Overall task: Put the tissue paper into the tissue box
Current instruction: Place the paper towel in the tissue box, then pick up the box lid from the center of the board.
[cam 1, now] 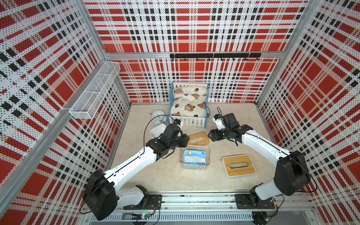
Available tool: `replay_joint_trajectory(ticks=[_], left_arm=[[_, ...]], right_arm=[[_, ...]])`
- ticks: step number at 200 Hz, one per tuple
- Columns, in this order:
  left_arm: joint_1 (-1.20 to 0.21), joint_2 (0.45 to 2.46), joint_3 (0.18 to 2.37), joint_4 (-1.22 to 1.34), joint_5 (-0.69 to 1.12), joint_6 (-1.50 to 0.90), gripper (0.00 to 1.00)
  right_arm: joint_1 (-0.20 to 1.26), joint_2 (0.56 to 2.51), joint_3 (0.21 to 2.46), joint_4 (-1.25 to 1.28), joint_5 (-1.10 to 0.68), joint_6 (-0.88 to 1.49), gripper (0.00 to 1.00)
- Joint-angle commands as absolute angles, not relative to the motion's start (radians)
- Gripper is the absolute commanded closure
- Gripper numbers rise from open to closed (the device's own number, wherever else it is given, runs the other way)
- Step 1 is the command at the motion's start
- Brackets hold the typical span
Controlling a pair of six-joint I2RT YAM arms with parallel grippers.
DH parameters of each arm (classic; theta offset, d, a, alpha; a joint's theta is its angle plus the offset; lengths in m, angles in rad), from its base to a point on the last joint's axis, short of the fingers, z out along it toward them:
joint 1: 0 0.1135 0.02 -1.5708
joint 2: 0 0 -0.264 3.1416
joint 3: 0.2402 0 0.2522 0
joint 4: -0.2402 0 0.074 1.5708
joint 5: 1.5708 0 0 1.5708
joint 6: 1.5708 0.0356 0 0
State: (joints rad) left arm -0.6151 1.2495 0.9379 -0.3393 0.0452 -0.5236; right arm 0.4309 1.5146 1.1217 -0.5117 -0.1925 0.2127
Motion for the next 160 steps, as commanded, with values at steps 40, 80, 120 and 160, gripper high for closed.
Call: replay_joint_trajectory(ticks=[40, 80, 120, 160], left_arm=[[-0.395, 1.273, 0.908, -0.124, 0.196, -0.511, 0.58], [-0.443, 1.431, 1.070, -0.259, 0.056, -0.287, 0.38], [-0.488, 1.615, 1.201, -0.363, 0.022, -0.117, 0.19], [-0.534, 1.810, 1.369, -0.541, 0.009, 0.129, 0.09]], right_arm=[[0.431, 1.582, 1.146, -0.480, -0.181, 0.232, 0.22], [0.435, 1.641, 1.148, -0.427, -0.209, 0.246, 0.23], [0.429, 1.645, 1.128, -0.373, -0.209, 0.256, 0.23], [0.402, 1.585, 1.044, -0.302, -0.222, 0.268, 0.23]])
